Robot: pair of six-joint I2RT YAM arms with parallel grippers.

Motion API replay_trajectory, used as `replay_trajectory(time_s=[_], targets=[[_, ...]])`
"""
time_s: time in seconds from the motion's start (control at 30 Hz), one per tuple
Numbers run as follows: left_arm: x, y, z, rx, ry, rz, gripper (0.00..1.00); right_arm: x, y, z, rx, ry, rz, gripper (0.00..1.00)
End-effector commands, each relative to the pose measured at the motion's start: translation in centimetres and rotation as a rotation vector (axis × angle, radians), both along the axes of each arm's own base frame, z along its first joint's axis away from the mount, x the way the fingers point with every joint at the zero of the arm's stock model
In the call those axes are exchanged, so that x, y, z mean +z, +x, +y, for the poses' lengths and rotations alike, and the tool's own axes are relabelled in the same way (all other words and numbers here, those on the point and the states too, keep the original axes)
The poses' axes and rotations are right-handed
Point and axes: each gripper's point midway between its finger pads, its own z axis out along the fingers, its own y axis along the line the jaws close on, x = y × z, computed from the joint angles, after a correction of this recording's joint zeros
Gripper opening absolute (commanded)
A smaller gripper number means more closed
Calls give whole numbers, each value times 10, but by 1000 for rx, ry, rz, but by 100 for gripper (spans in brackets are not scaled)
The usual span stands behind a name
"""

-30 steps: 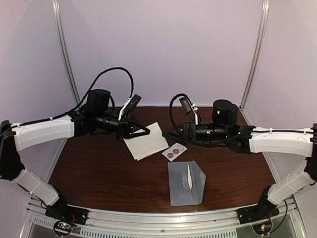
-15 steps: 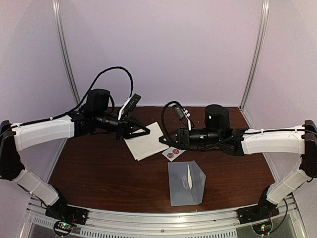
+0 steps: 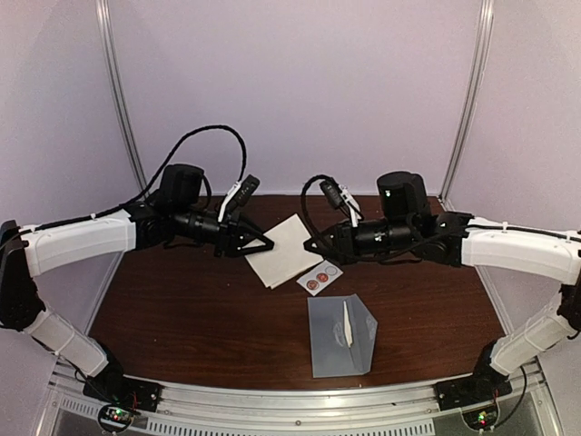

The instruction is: Place the letter into the envelope and seal it

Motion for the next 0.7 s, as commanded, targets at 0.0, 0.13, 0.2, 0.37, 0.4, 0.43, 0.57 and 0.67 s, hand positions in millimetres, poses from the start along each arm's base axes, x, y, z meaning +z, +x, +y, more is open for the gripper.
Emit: replay_trajectory(time_s=[0.0, 0.13, 0.2, 0.37, 0.4, 0.43, 0.57, 0.67], targets=[[18, 3, -1, -1, -25, -62, 26, 2, 7, -17, -50, -100, -40, 0], [18, 0, -2, -24, -31, -49, 18, 2, 7, -18, -48, -122, -37, 0], [17, -1, -2, -26, -31, -50, 18, 1, 8, -20, -58, -134, -39, 0], [16, -2, -3, -29, -30, -50, 17, -1, 11, -19, -69, -146, -28, 0], [16, -2, -3, -29, -28, -51, 17, 0, 10, -19, -64, -142, -27, 0], [15, -3, -4, -30, -27, -51, 18, 1, 9, -18, -60, -137, -27, 0], [9, -2, -7, -26, -13, -44, 25, 4, 6, -15, -37, -117, -23, 0], [4, -1, -9, -20, -2, -34, 27, 6, 3, -13, -20, -105, -19, 0]])
